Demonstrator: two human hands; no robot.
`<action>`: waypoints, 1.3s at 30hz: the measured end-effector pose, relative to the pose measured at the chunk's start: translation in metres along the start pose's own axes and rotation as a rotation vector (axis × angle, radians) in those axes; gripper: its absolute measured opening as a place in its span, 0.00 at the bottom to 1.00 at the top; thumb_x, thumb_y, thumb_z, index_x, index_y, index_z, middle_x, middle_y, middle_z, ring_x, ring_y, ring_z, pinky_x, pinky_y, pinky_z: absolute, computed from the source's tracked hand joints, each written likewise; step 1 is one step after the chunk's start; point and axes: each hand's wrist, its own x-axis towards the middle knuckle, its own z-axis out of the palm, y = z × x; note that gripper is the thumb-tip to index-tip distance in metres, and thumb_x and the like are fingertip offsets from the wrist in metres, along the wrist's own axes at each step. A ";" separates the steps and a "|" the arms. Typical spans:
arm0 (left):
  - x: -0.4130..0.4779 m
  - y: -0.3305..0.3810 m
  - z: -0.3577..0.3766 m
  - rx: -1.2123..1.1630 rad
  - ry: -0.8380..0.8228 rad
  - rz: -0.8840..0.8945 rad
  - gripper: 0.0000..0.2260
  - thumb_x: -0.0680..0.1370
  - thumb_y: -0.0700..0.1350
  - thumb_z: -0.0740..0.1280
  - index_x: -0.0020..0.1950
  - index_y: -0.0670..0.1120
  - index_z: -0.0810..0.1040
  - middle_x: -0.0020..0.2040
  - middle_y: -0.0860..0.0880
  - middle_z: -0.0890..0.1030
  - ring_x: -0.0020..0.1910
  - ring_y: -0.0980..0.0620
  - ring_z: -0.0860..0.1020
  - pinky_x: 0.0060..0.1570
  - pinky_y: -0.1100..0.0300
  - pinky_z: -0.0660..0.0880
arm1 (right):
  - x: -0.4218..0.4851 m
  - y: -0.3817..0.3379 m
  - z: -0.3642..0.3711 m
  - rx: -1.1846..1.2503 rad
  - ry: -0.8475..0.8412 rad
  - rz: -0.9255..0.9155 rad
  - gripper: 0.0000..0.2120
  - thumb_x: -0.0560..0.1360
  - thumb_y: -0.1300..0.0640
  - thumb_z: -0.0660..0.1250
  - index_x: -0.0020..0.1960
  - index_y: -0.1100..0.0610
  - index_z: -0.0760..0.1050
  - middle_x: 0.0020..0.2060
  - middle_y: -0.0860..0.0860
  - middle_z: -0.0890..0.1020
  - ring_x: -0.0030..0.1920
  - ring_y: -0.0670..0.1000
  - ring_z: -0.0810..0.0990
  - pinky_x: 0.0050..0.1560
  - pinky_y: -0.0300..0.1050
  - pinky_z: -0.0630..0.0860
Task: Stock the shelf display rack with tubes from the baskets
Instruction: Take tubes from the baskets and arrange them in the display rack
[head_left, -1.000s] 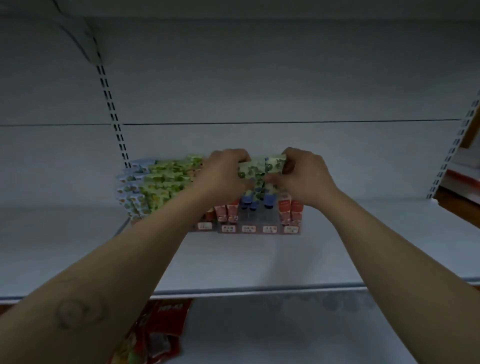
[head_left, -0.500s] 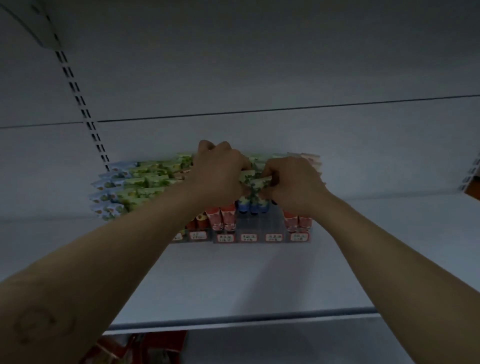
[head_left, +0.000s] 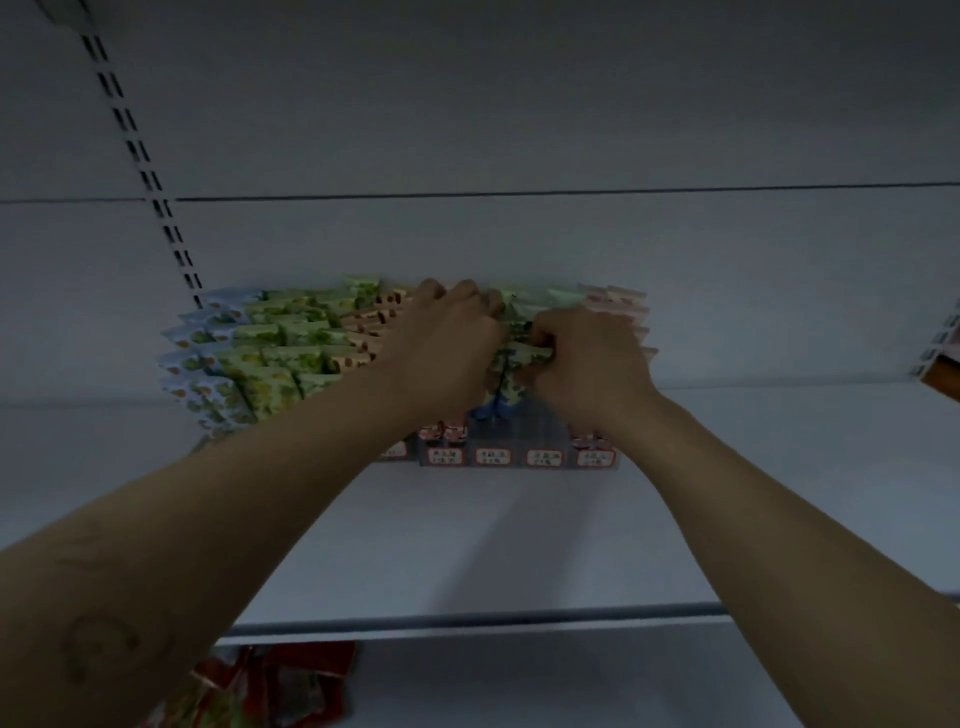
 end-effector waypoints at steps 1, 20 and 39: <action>0.001 0.000 0.000 0.001 -0.001 0.011 0.14 0.75 0.50 0.68 0.58 0.47 0.79 0.58 0.47 0.73 0.59 0.44 0.70 0.51 0.51 0.64 | 0.001 0.001 0.001 -0.025 -0.006 0.001 0.04 0.72 0.54 0.67 0.39 0.50 0.74 0.43 0.51 0.82 0.44 0.54 0.79 0.36 0.41 0.63; 0.001 -0.021 0.007 -0.356 0.028 0.046 0.14 0.72 0.53 0.72 0.47 0.44 0.77 0.53 0.45 0.73 0.45 0.43 0.75 0.41 0.54 0.68 | 0.017 0.003 0.008 -0.125 -0.016 -0.120 0.11 0.75 0.50 0.67 0.53 0.55 0.81 0.49 0.56 0.82 0.50 0.57 0.78 0.42 0.45 0.73; 0.009 -0.007 0.002 -0.345 -0.062 -0.080 0.14 0.70 0.50 0.75 0.46 0.41 0.78 0.44 0.48 0.68 0.45 0.46 0.72 0.39 0.55 0.64 | 0.022 -0.005 0.004 -0.231 -0.058 -0.083 0.05 0.74 0.56 0.68 0.44 0.58 0.75 0.31 0.50 0.66 0.34 0.52 0.69 0.26 0.39 0.58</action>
